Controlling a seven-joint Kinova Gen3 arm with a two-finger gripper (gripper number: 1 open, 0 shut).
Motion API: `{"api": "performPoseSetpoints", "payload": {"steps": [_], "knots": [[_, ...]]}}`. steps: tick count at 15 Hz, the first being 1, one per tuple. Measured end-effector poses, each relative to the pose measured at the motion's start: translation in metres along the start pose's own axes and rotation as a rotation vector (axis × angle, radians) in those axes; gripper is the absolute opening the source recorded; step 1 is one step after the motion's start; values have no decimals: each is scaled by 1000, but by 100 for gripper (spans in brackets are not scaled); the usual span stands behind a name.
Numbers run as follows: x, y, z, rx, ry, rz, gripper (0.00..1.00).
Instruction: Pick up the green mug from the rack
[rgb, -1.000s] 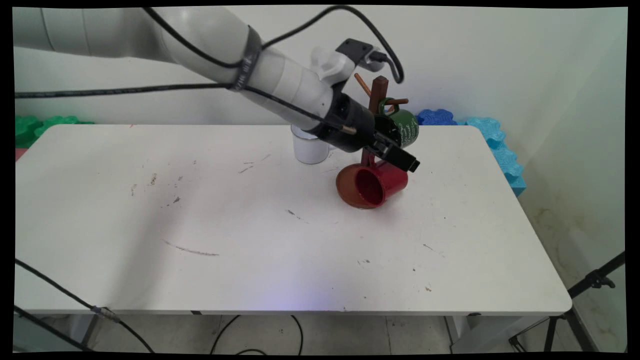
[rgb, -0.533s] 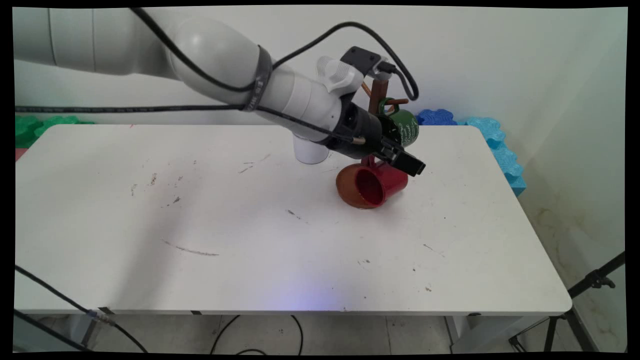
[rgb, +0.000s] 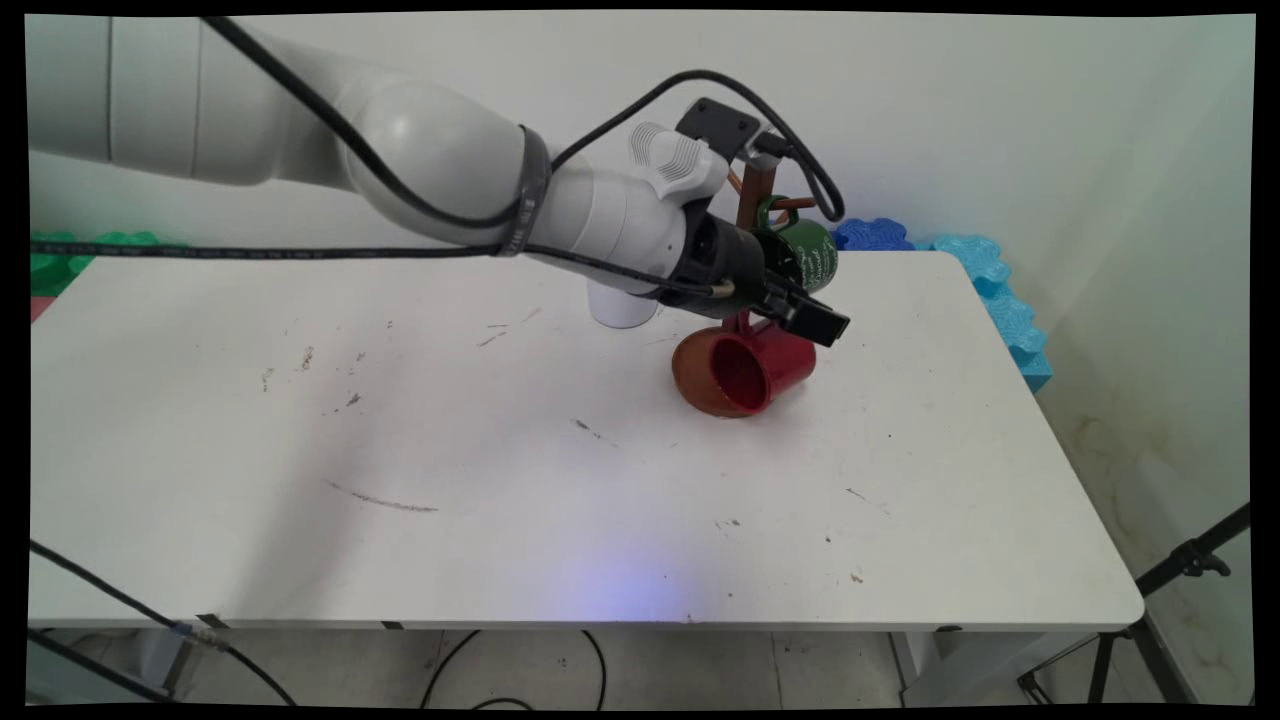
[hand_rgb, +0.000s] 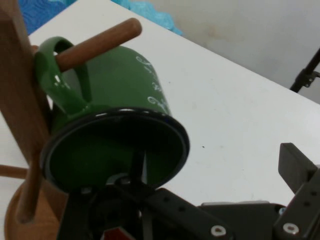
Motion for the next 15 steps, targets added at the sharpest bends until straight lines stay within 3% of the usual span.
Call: {"api": "performPoseSetpoints", "payload": {"steps": [8,15], "knots": [[-6,-4,15,40,49,8,100],[-10,-6,29,39,74,19,100]]}}
